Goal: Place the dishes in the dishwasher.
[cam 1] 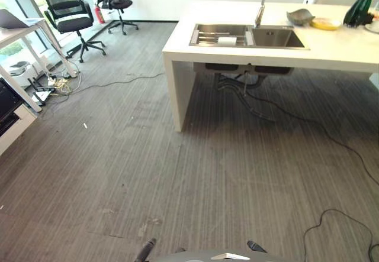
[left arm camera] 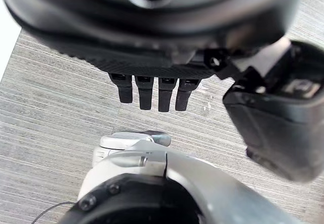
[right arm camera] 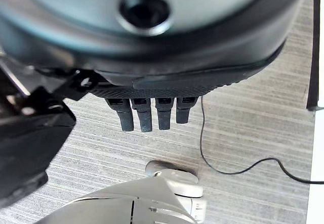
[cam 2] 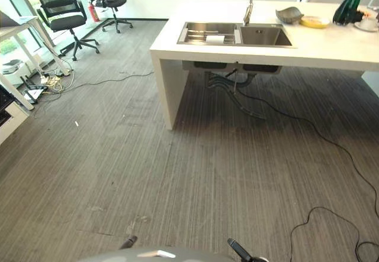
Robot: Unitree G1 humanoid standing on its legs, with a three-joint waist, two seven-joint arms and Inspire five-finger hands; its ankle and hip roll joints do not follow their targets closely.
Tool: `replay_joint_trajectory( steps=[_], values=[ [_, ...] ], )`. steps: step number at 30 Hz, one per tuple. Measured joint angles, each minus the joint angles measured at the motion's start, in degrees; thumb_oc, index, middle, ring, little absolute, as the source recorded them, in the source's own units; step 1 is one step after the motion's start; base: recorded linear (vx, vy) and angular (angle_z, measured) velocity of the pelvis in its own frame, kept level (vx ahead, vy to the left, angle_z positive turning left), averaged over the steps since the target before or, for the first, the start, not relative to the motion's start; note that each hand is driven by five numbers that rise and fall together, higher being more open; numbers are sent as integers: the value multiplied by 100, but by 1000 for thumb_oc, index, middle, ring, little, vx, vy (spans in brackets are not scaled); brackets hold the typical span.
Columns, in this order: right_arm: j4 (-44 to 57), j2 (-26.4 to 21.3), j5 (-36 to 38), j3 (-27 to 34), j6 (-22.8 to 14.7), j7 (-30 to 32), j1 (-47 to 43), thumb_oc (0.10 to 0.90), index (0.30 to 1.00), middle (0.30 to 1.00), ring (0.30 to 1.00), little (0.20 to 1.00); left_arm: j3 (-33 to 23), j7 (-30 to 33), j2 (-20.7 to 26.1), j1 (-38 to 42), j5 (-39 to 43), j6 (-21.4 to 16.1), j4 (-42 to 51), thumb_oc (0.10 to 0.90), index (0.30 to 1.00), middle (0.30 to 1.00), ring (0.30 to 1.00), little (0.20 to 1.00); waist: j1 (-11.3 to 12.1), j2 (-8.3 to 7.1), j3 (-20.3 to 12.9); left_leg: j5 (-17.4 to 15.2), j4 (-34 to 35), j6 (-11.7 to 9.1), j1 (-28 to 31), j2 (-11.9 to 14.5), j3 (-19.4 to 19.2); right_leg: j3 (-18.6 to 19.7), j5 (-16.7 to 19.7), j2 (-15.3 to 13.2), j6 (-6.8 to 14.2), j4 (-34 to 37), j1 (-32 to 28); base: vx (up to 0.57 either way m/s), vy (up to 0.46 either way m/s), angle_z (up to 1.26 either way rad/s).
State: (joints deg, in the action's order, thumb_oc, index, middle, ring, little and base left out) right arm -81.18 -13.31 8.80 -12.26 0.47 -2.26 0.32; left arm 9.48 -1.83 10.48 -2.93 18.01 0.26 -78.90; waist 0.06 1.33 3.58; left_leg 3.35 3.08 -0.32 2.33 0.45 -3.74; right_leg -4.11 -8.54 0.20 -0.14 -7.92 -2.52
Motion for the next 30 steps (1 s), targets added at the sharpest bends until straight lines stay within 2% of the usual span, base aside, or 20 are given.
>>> replay_joint_trajectory(
  steps=[4, 6, 10, 19, 22, 27, 30],
  values=[
    [55, -12, 211, 272, -34, 18, -11, 800, 900, 900, 900, 900, 59, 11, -18, 82, 64, -21, 52, 800, 900, 900, 900, 900, -61, 65, 88, 2, 73, -2, 125, -1, -6, -7, 134, 15, -16, 353, -250, 0, 0, 0],
    [51, -29, 241, 209, -70, 40, -164, 800, 900, 900, 900, 900, 62, 12, -4, 278, 75, -71, 125, 800, 900, 900, 900, 900, -45, 56, 140, 4, 116, -6, 202, 2, -2, -16, 246, 31, 4, 623, -449, 0, 0, 0],
    [199, -30, -115, -200, -92, 136, -225, 800, 900, 900, 900, 900, 81, 59, 13, 471, 73, -125, 372, 800, 900, 900, 900, 900, -57, 27, 243, -3, 195, -19, 340, -2, -18, -8, 327, 39, 46, 903, -667, -1, 1, -1],
    [328, -47, -417, -103, -194, 321, -393, 800, 900, 900, 900, 900, 267, 201, -128, 752, -49, -144, 550, 800, 900, 900, 900, 900, -111, -17, 438, -9, 202, -31, 406, -6, -58, 19, 456, 39, 95, 1200, -860, -3, -5, -3],
    [375, -68, -420, -84, -197, 389, -406, 800, 900, 900, 900, 900, 267, 244, -224, 792, -31, -143, 555, 800, 900, 900, 900, 900, -171, 13, 479, -9, 202, -31, 405, -3, -55, 31, 464, 45, 93, 1222, -873, 0, 0, 0],
    [407, -194, -414, -14, -223, 417, -381, 800, 900, 900, 900, 900, 258, 314, -285, 631, 166, -152, 687, 800, 900, 900, 900, 900, -242, 183, 577, 8, 202, -57, 361, 0, -49, 31, 499, 55, 51, 1293, -872, 2, -38, 0],
    [407, -261, -414, -15, -260, 420, -333, 800, 900, 900, 900, 900, 210, 314, -291, 612, 213, -162, 695, 800, 900, 900, 900, 900, -256, 218, 610, 41, 164, -107, 319, 7, -43, 26, 504, 59, 51, 1312, -852, 1, -77, 3]
  ],
)
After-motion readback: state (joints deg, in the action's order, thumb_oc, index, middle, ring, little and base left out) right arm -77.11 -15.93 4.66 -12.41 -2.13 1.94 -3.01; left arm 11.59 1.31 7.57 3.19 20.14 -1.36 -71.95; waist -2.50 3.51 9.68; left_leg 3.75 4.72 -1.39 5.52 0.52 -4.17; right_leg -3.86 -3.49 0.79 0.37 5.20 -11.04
